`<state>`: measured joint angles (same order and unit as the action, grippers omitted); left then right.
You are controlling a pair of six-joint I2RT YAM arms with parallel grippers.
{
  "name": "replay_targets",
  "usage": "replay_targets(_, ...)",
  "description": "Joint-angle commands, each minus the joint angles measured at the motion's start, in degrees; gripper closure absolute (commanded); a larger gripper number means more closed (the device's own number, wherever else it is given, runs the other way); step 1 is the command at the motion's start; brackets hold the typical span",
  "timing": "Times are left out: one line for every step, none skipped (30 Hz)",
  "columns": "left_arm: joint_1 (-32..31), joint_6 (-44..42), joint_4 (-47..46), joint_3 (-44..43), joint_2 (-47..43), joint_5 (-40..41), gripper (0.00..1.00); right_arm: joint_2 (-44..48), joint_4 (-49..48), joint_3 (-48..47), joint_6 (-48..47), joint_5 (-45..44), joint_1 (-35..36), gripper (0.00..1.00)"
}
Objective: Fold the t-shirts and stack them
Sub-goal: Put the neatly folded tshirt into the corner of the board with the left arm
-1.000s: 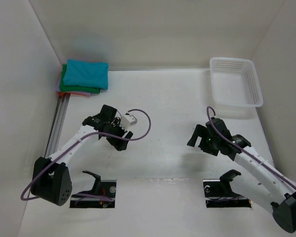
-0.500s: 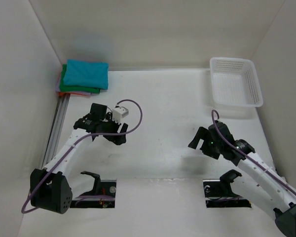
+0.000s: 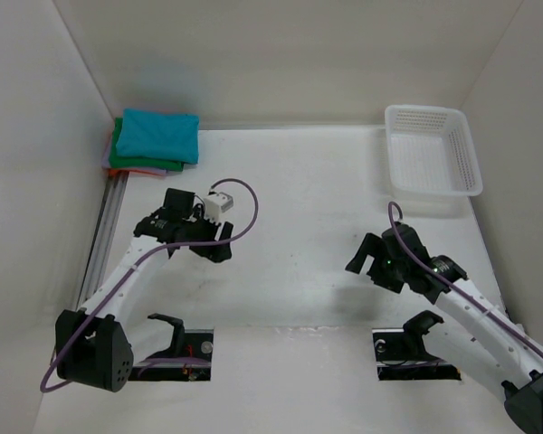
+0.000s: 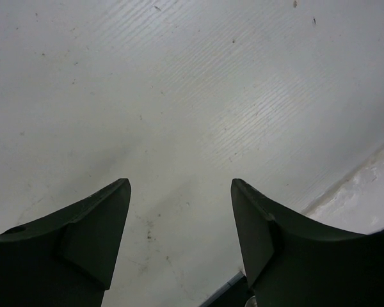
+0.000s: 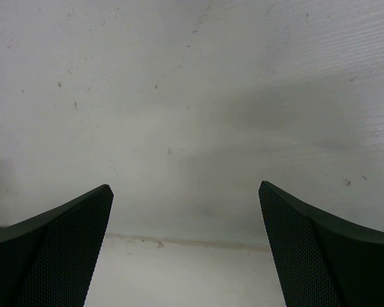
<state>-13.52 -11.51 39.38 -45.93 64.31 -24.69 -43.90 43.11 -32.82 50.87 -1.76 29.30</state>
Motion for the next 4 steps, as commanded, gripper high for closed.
replay_targets(0.5,1.2,-1.6,-0.8,-0.4,-1.2,0.37,0.3,0.0,0.4,0.6,-0.8,0.4,0.00)
replay_targets(0.7,1.4,-1.4,-1.1,-0.2,-1.1,0.37,0.3,0.0,0.4,0.6,-0.8,0.4,0.00)
replay_targets(0.9,1.7,-1.4,-1.4,-0.2,-1.1,0.35,0.3,0.0,0.4,0.6,-0.8,0.4,0.00)
replay_targets(1.1,2.2,-1.7,-1.3,-0.4,-1.3,0.35,0.2,0.0,0.4,0.6,-0.8,0.4,0.00)
